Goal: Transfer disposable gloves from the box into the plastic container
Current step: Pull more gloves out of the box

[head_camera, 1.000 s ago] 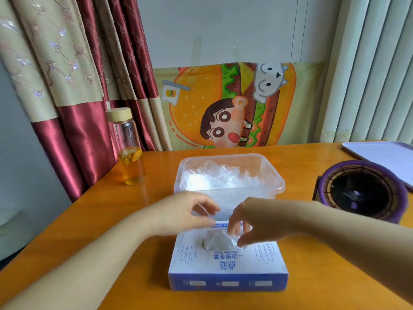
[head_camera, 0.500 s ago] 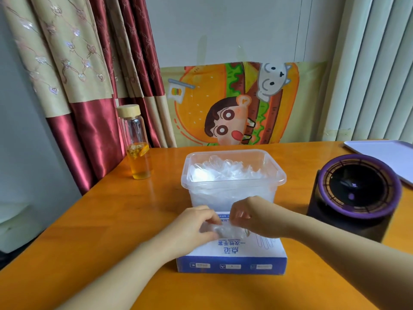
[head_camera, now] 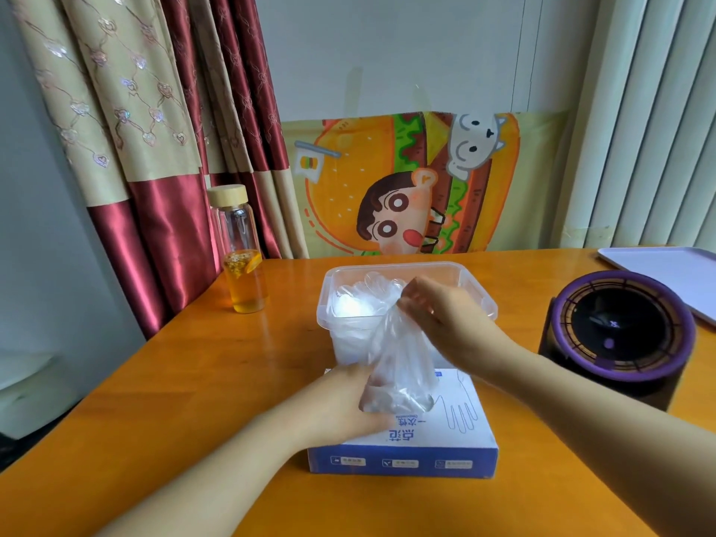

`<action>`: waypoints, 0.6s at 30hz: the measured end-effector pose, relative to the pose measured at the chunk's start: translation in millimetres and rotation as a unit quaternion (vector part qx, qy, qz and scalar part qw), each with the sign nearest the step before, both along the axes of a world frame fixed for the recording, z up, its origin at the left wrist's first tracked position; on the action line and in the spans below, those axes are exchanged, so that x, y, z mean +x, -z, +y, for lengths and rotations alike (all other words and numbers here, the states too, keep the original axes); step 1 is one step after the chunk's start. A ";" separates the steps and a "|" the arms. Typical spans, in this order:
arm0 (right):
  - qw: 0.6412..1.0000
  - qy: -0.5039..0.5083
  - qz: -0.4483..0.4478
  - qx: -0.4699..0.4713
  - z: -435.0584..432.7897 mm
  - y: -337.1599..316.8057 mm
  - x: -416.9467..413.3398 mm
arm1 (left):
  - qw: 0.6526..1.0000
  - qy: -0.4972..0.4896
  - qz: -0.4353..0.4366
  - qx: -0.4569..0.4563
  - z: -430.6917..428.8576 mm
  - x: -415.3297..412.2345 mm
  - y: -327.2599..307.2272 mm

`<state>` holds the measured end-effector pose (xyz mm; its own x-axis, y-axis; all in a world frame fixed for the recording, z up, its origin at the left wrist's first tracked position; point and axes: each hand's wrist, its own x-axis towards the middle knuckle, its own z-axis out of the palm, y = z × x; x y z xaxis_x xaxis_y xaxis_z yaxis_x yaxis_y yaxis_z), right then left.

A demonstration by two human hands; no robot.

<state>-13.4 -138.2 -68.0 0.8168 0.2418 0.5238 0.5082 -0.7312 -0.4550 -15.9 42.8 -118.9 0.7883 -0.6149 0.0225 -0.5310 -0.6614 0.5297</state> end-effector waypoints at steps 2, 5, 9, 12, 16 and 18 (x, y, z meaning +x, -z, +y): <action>0.999 0.010 -0.008 0.035 -0.6 -13.3 2.4 | 0.999 -0.001 0.038 -0.018 2.8 1.1 -5.2; 0.998 0.005 0.039 0.049 -5.5 -23.7 6.0 | 0.987 0.012 0.117 -0.107 10.2 4.5 -21.6; 0.970 -0.072 0.182 0.143 -11.8 -35.9 4.9 | 0.975 -0.047 0.070 -0.207 8.5 11.4 -46.3; 0.938 -0.128 0.262 0.188 -10.5 -42.6 4.7 | 0.965 -0.066 -0.013 -0.254 -6.4 15.8 -66.4; 0.904 -0.124 0.269 0.309 -12.6 -49.6 8.3 | 0.943 -0.086 -0.027 -0.322 -22.5 27.9 -80.5; 0.857 -0.122 0.281 0.413 -17.9 -52.7 8.4 | 0.931 -0.111 -0.034 -0.347 -25.1 37.1 -83.4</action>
